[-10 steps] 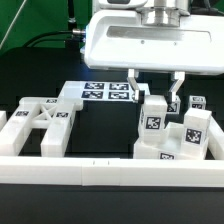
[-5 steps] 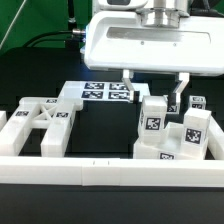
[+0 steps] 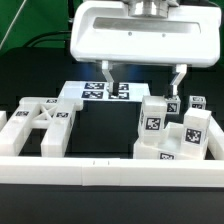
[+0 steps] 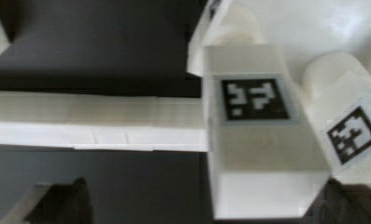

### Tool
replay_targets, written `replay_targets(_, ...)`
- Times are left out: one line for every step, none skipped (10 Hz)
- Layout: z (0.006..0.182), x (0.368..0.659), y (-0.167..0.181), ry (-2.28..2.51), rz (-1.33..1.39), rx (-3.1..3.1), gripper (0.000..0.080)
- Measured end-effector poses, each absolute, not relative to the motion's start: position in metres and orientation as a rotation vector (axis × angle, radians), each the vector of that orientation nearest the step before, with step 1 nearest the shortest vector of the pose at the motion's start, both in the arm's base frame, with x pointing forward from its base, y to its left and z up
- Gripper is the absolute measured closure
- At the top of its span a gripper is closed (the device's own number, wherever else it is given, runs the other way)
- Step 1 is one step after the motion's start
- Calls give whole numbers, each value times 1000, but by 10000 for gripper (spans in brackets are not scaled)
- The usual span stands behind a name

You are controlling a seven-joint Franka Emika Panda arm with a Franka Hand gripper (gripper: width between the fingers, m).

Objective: Assemble chair

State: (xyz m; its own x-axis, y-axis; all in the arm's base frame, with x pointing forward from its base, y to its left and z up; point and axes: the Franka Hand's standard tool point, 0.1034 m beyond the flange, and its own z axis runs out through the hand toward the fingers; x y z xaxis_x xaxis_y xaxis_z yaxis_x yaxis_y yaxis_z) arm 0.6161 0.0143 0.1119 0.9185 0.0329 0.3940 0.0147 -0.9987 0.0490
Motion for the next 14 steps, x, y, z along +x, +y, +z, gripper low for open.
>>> replay_targets(116, 618, 16, 23, 626, 3038, 150)
replay_targets(118, 619, 21, 21, 627, 3042, 150)
replay_targets(116, 618, 19, 25, 622, 3041, 150)
replay_targets(114, 617, 19, 24, 592, 3049, 150)
replay_targets(114, 617, 20, 27, 593, 3049, 150)
replay_targets(109, 615, 21, 31, 535, 3064, 150)
replay_targets(109, 616, 24, 31, 409, 3096, 150)
replay_targets(109, 623, 26, 35, 381, 3103, 150)
replay_targets(103, 619, 31, 26, 268, 3121, 150)
replay_targets(99, 619, 34, 36, 177, 3130, 150)
replay_targets(93, 618, 35, 63, 54, 3127, 150)
replay_targets(90, 619, 35, 66, 31, 3127, 150)
replay_targets(87, 618, 36, 68, 41, 3125, 150)
replay_targets(84, 616, 35, 69, 33, 3125, 150)
